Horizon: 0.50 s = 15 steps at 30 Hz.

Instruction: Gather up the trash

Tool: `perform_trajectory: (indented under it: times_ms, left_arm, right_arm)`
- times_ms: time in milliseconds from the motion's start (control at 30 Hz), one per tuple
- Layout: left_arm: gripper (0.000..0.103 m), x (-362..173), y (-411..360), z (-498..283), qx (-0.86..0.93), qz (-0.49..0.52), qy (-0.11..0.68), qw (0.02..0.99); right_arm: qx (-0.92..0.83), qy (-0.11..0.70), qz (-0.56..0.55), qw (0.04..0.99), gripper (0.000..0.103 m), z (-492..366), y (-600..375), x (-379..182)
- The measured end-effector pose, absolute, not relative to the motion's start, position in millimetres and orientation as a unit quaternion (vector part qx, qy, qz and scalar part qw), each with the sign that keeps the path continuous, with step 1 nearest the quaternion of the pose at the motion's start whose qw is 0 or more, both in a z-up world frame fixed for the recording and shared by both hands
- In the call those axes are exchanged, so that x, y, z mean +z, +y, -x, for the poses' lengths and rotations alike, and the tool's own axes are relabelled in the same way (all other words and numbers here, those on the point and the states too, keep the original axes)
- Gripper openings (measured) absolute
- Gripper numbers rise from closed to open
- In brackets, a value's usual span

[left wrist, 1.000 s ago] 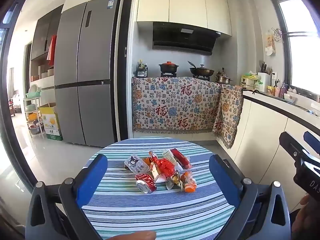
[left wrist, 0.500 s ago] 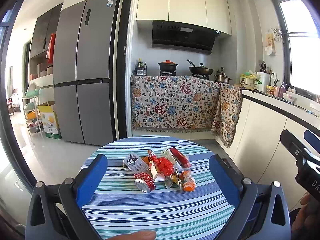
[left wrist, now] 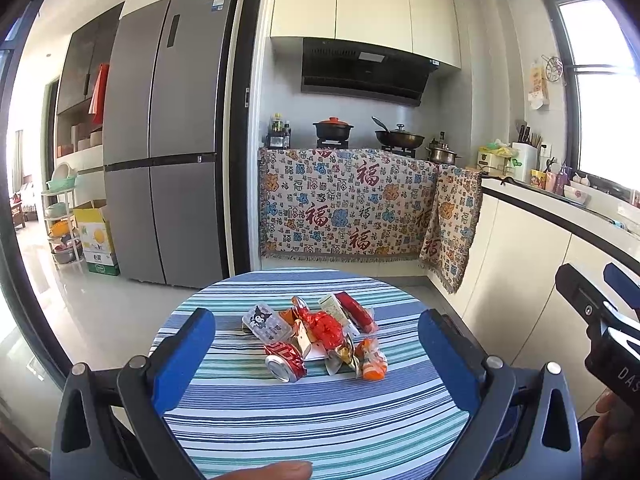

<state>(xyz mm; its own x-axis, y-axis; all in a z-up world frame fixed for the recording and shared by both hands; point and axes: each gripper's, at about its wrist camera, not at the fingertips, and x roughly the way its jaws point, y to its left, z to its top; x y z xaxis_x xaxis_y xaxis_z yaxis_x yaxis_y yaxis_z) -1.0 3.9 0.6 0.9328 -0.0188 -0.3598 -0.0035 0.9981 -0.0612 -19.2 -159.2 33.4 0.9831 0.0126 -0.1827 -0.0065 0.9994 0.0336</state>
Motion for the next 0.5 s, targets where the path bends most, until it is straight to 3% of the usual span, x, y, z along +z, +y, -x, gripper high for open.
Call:
perform_trajectory:
  times_ms: [500]
  left_arm:
    - [0.103,2.2,-0.5,0.5,-0.011,0.03,0.183,0.983]
  right_arm:
    - [0.003,0.095,-0.02,0.995,0.103,18.5,-163.1,30.1]
